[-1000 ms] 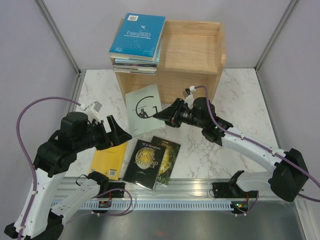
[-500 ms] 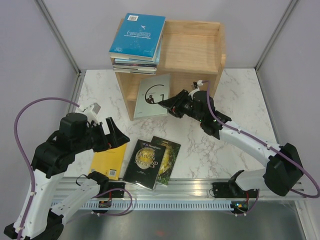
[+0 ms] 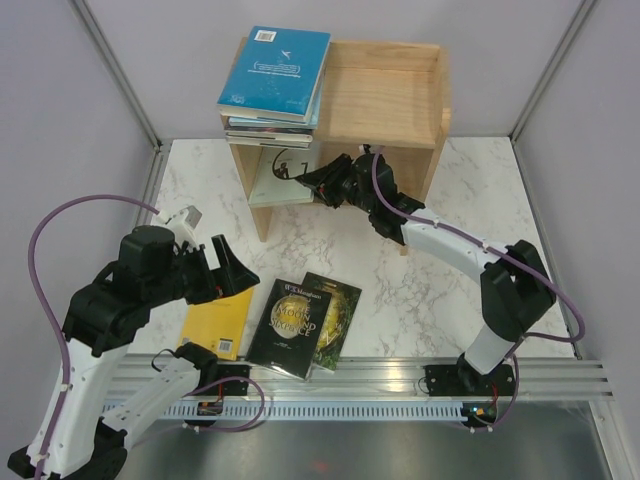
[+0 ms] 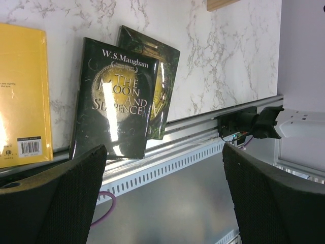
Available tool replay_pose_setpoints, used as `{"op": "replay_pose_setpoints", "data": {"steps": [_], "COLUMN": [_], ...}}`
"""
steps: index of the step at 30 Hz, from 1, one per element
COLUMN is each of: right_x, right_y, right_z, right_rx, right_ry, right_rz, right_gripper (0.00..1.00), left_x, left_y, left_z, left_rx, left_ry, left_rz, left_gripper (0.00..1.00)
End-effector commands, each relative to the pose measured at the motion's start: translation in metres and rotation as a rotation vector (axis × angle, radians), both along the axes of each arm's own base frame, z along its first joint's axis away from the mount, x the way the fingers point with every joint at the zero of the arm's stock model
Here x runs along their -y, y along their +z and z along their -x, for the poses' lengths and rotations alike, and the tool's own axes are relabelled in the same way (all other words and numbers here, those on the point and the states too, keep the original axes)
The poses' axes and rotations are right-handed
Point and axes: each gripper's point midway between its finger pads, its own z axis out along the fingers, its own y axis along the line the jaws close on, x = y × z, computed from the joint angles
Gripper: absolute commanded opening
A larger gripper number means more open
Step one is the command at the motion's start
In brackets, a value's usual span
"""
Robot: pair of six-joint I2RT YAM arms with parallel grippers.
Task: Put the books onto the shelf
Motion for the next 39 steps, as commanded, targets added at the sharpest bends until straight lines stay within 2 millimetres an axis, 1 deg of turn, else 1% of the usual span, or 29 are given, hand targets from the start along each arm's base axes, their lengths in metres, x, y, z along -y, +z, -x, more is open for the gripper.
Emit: {"op": "replay_pose_setpoints", "data": {"steps": [1,2,3,5,6,7,9,10,11,12,13,14,15,16,17,18,22,26,27,28,30,31,32,34,35,36,37,38,39], "right_x": [-0.007,-0.006,-0.006,-0.001,0.004,0.008,0.018,0.023,0.028,0.032,0.037,0.041,0.045,0.050,0.055,0.058,0.069,0.078,0.082,0.086,0.088,0.091,0.085,0.084,0.074,0.074,0.070,0.059,0.059], "right_y": [0.063,0.059,0.057,0.051,0.050,0.049,0.038,0.043,0.035,0.032,0.037,0.029,0.029,0.033,0.022,0.020,0.019,0.022,0.028,0.022,0.021,0.022,0.022,0.010,0.002,-0.020,-0.031,-0.043,-0.069], "right_z": [-0.017,-0.017,-0.017,-0.014,-0.015,-0.011,-0.010,-0.007,-0.004,-0.003,0.000,0.003,0.004,0.006,0.010,0.012,0.026,0.043,0.049,0.054,0.067,0.077,0.089,0.110,0.128,0.142,0.152,0.174,0.188], "right_rx": [0.146,0.137,0.133,0.123,0.122,0.118,0.094,0.097,0.075,0.067,0.072,0.053,0.048,0.052,0.018,0.013,0.004,0.018,0.030,0.017,0.023,0.034,0.044,0.043,0.035,0.000,-0.018,-0.044,-0.090], "right_ry": [-0.001,0.001,0.001,-0.003,-0.012,-0.014,-0.029,-0.034,-0.038,-0.043,-0.049,-0.046,-0.052,-0.064,-0.062,-0.064,-0.059,-0.039,-0.033,-0.023,0.004,0.021,0.054,0.089,0.136,0.166,0.186,0.240,0.265], "right_rz": [-0.126,-0.118,-0.111,-0.086,-0.080,-0.073,-0.039,-0.036,0.002,0.020,0.029,0.071,0.088,0.102,0.144,0.158,0.184,0.204,0.208,0.245,0.273,0.295,0.304,0.330,0.334,0.357,0.360,0.363,0.391], "right_gripper": [0.17,0.23,0.42,0.56,0.66,0.70,0.76,0.79,0.80,0.82,0.82,0.83,0.84,0.86,0.87,0.87,0.88,0.87,0.87,0.87,0.86,0.86,0.86,0.86,0.86,0.86,0.86,0.86,0.86], "left_x": [-0.002,-0.002,-0.002,-0.002,-0.002,-0.001,0.000,0.001,0.003,0.004,0.005,0.007,0.008,0.009,0.010,0.010,0.012,0.010,0.010,0.009,0.008,0.009,0.010,0.015,0.018,0.020,0.023,0.027,0.028], "left_y": [0.000,0.000,0.000,-0.002,-0.002,-0.003,-0.004,-0.005,-0.005,-0.006,-0.006,-0.006,-0.007,-0.007,-0.007,-0.008,-0.009,-0.013,-0.014,-0.018,-0.029,-0.033,-0.048,-0.063,-0.080,-0.089,-0.097,-0.116,-0.126], "left_z": [0.000,0.000,0.000,-0.002,-0.002,-0.003,-0.005,-0.005,-0.007,-0.007,-0.008,-0.009,-0.009,-0.010,-0.011,-0.010,-0.011,-0.012,-0.012,-0.012,-0.012,-0.013,-0.012,-0.011,-0.013,-0.013,-0.012,-0.014,-0.014], "left_rx": [0.024,0.024,0.024,0.019,0.018,0.013,0.012,0.011,0.008,0.004,0.005,0.006,0.002,0.001,-0.001,-0.003,-0.006,-0.010,-0.011,-0.017,-0.038,-0.045,-0.080,-0.114,-0.149,-0.169,-0.189,-0.228,-0.252], "left_ry": [-0.028,-0.028,-0.029,-0.028,-0.028,-0.030,-0.032,-0.033,-0.036,-0.039,-0.039,-0.044,-0.043,-0.045,-0.042,-0.042,-0.039,-0.033,-0.033,-0.030,-0.032,-0.039,-0.045,-0.065,-0.068,-0.071,-0.085,-0.088,-0.093], "left_rz": [-0.023,-0.026,-0.028,-0.034,-0.036,-0.039,-0.036,-0.033,-0.027,-0.022,-0.019,-0.013,-0.008,-0.003,0.002,0.006,0.014,0.002,0.000,-0.010,-0.027,-0.026,-0.038,-0.028,-0.029,-0.027,-0.018,-0.020,-0.024], "left_gripper": [0.97,0.97,0.97,0.97,0.97,0.97,0.97,0.97,0.97,0.97,0.96,0.97,0.96,0.96,0.96,0.96,0.96,0.96,0.96,0.96,0.97,0.97,0.98,0.98,0.97,0.98,0.98,0.98,0.97]}}
